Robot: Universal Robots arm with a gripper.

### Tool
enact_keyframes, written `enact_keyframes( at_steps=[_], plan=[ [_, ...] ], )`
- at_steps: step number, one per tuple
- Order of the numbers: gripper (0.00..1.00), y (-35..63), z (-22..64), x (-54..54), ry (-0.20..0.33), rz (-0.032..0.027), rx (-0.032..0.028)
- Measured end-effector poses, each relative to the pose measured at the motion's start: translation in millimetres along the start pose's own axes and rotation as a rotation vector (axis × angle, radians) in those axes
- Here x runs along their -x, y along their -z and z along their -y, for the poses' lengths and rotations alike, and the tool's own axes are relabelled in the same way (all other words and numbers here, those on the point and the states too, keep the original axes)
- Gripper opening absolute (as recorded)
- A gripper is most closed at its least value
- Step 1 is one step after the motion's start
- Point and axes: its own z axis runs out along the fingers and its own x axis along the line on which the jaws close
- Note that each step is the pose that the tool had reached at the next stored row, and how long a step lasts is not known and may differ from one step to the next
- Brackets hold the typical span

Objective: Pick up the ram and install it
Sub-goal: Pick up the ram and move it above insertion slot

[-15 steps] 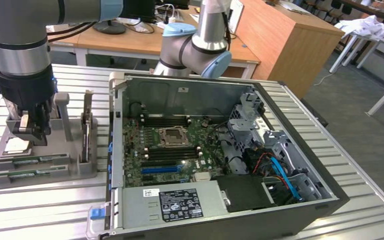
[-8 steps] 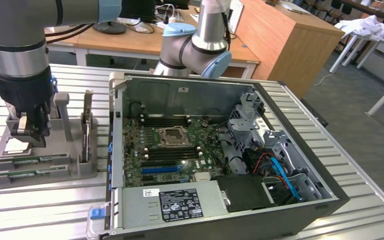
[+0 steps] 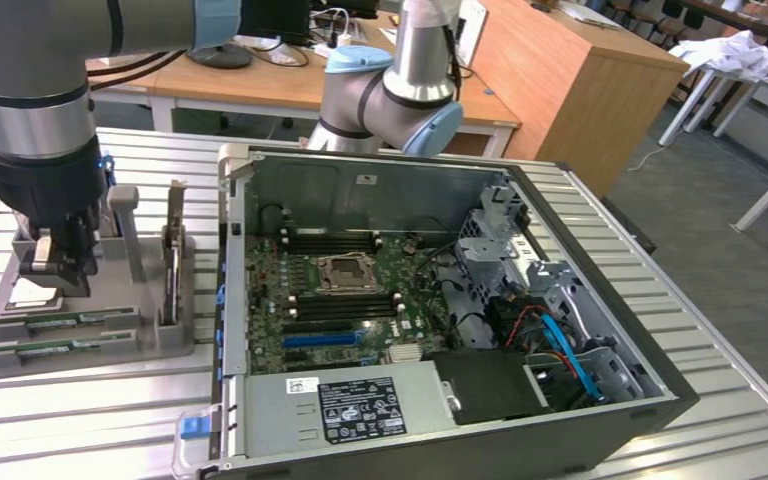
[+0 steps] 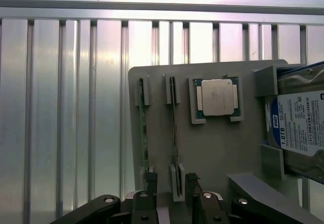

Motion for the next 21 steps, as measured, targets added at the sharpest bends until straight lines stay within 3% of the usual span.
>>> enact_keyframes(
  at_steps=[21],
  plan=[
    [0.36, -9.4, -3.9, -8.1, 0.002, -0.0002, 0.0001]
  ],
)
